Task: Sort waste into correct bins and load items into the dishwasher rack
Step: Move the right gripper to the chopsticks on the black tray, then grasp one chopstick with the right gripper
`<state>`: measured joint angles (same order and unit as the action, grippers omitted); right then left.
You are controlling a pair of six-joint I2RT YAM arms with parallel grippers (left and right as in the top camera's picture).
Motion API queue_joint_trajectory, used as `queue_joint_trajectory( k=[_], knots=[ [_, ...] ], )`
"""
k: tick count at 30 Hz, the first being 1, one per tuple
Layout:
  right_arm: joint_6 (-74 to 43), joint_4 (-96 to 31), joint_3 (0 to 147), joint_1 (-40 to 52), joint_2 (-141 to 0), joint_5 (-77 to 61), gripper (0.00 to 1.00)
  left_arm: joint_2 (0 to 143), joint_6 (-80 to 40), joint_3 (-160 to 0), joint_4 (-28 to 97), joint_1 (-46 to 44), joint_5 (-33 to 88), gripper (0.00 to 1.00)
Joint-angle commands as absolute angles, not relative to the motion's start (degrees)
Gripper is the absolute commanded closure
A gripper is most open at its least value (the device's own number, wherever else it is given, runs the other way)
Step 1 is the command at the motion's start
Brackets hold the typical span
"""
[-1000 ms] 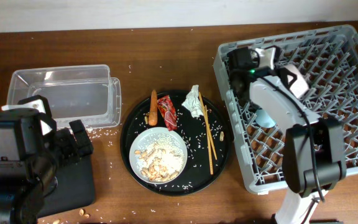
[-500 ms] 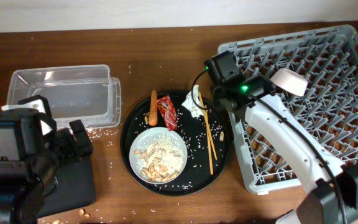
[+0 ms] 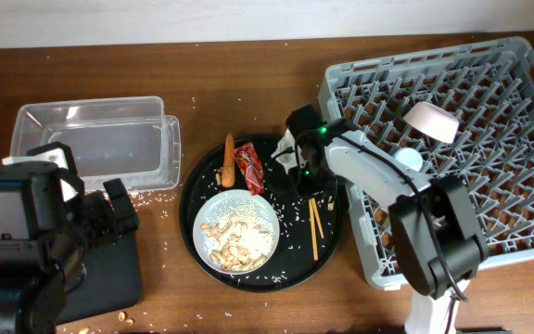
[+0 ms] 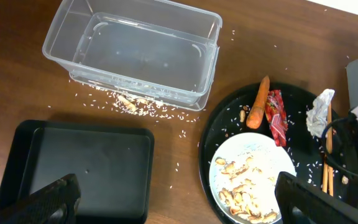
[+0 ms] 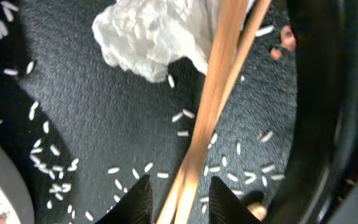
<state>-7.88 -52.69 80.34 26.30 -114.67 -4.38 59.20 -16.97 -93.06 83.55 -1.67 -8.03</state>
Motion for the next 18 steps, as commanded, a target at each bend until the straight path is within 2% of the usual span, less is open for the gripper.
queue_joint_trajectory(
  k=[1, 2, 3, 6, 11, 18],
  knots=[
    [-7.8, -52.2, 79.9, 26.6, -115.8, -5.4, 0.78, 59.1, -17.5, -93.1, 83.5, -1.3, -9.1, 0.01],
    [-7.8, -52.1, 79.9, 26.6, -115.8, -5.4, 0.87, 59.1, -17.5, -93.1, 83.5, -1.3, -9.1, 0.01],
    [-7.7, -52.1, 79.9, 26.6, -115.8, -5.4, 0.91, 59.1, -17.5, -93.1, 83.5, -1.3, -9.0, 0.01],
    [-7.7, -51.9, 79.9, 26.6, -115.8, -5.3, 0.96, 59.1, -17.5, -93.1, 83.5, -1.3, -9.0, 0.01],
    [-7.7, -53.9, 80.8, 26.6, -112.4, -3.9, 0.96, 59.1, -17.5, -93.1, 83.5, -1.3, -9.1, 0.01],
    [-8.0, -57.2, 85.0, 22.5, -97.2, 4.2, 0.96, 59.1, -17.5, -93.1, 83.5, -1.3, -9.1, 0.01]
  ],
)
